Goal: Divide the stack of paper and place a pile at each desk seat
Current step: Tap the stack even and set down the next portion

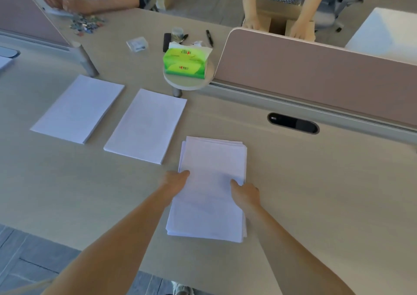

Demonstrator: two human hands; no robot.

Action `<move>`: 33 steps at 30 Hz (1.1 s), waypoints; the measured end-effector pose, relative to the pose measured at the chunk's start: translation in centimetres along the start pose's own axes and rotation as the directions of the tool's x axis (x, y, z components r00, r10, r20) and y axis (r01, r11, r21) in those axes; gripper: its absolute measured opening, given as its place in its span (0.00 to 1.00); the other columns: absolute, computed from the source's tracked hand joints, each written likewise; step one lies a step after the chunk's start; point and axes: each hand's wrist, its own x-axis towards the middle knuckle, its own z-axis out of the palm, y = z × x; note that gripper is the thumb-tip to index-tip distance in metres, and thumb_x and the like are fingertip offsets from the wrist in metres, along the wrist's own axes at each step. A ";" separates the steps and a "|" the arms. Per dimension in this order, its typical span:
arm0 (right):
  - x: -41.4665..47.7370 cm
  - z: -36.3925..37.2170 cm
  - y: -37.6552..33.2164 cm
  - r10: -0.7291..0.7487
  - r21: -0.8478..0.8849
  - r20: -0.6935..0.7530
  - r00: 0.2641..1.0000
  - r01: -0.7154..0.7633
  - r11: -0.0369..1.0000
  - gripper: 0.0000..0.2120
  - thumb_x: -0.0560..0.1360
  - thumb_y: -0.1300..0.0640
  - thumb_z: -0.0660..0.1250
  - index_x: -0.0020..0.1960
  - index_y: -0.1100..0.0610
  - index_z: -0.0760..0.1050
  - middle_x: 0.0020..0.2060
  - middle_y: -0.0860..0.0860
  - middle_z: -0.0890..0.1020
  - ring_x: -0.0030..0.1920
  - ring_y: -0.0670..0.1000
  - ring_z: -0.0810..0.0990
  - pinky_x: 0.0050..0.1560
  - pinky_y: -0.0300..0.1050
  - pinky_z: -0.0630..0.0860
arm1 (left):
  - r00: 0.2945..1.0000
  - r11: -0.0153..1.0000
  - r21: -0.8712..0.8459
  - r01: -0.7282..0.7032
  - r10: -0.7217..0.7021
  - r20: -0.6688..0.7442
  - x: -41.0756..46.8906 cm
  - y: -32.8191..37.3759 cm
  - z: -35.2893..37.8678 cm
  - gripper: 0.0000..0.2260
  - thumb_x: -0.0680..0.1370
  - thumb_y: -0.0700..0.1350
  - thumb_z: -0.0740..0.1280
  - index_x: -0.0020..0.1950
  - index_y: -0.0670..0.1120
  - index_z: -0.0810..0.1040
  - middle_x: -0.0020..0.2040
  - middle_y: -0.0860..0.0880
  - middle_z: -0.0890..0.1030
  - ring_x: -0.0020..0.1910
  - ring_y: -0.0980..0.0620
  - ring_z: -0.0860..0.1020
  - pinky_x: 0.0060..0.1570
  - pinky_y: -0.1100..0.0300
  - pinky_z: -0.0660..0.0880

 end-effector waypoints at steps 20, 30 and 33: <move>-1.3 1.0 -0.5 -0.029 0.523 0.113 0.993 -0.034 0.852 0.12 0.74 0.61 0.67 0.58 0.60 0.78 0.49 0.56 0.84 0.49 0.58 0.83 0.48 0.51 0.81 | 0.999 0.999 0.033 0.017 -0.019 0.051 -0.3 0.2 -0.8 0.33 0.71 0.56 0.65 0.70 0.37 0.69 0.65 0.39 0.75 0.63 0.40 0.75 0.63 0.49 0.72; -4.3 -6.3 -2.0 -0.372 0.661 0.052 0.927 0.248 0.709 0.10 0.77 0.66 0.67 0.57 0.60 0.80 0.50 0.55 0.84 0.39 0.46 0.85 0.40 0.40 0.81 | 0.973 0.974 -0.007 -0.226 0.226 -0.049 -3.6 4.5 -2.9 0.42 0.65 0.68 0.71 0.69 0.42 0.72 0.64 0.45 0.77 0.62 0.42 0.76 0.63 0.49 0.73; -4.9 -10.7 -1.4 -0.491 0.666 0.000 0.871 0.366 0.649 0.12 0.77 0.62 0.68 0.60 0.58 0.79 0.54 0.55 0.85 0.50 0.55 0.84 0.53 0.53 0.80 | 0.949 0.934 -0.229 -0.273 0.301 0.094 -5.3 6.8 -1.8 0.41 0.56 0.73 0.73 0.62 0.51 0.79 0.60 0.50 0.82 0.60 0.48 0.79 0.64 0.47 0.73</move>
